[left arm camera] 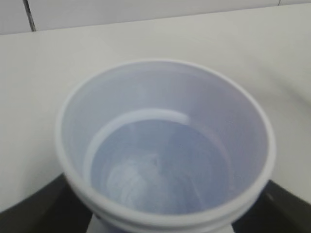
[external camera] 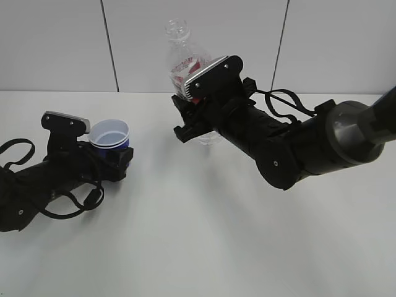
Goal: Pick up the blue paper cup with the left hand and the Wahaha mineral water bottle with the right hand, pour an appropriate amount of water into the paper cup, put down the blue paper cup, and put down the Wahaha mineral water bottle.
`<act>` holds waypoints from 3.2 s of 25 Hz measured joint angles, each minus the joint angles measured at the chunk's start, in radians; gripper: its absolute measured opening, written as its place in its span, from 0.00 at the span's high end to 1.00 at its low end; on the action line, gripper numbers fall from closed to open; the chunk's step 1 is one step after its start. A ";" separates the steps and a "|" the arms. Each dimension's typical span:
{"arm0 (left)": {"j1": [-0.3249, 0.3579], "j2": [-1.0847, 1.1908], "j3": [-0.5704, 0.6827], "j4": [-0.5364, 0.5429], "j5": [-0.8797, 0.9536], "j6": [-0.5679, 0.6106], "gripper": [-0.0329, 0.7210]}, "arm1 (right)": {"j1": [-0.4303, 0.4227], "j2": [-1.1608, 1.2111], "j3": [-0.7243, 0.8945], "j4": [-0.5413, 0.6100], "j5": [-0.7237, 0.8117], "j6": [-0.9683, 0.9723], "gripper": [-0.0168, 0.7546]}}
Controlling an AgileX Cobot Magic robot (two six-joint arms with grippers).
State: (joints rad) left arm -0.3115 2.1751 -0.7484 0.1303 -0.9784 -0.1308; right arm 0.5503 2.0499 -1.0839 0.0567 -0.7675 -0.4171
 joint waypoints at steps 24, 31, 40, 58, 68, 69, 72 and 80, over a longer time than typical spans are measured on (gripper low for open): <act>-0.039 -0.264 0.301 -0.031 0.065 0.000 0.11 | -0.072 0.065 0.000 0.130 -0.012 0.166 0.34; -0.107 -0.519 0.346 -0.069 0.216 0.001 0.13 | -0.131 0.141 0.000 0.139 -0.047 0.220 0.34; -0.111 -0.705 0.350 -0.071 0.357 0.002 0.15 | -0.131 0.175 0.000 0.135 -0.107 0.222 0.28; -0.111 -0.711 0.354 -0.071 0.368 0.002 0.17 | -0.129 0.175 0.051 0.146 -0.090 0.223 0.13; -0.111 -0.711 0.354 -0.067 0.368 0.002 0.17 | -0.129 0.103 0.213 0.099 -0.128 0.272 0.13; -0.111 -0.711 0.354 -0.066 0.368 0.002 0.17 | -0.129 0.082 0.233 0.097 -0.130 0.271 0.13; -0.111 -0.731 0.354 -0.065 0.390 0.002 0.17 | -0.129 0.009 0.310 0.095 -0.132 0.274 0.13; -0.111 -0.928 0.230 -0.083 0.951 0.003 0.17 | -0.129 -0.352 0.419 0.095 0.329 0.210 0.13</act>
State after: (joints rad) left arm -0.4228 1.2469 -0.5182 0.0476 -0.0272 -0.1279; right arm 0.4217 1.6980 -0.6648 0.1517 -0.4381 -0.2072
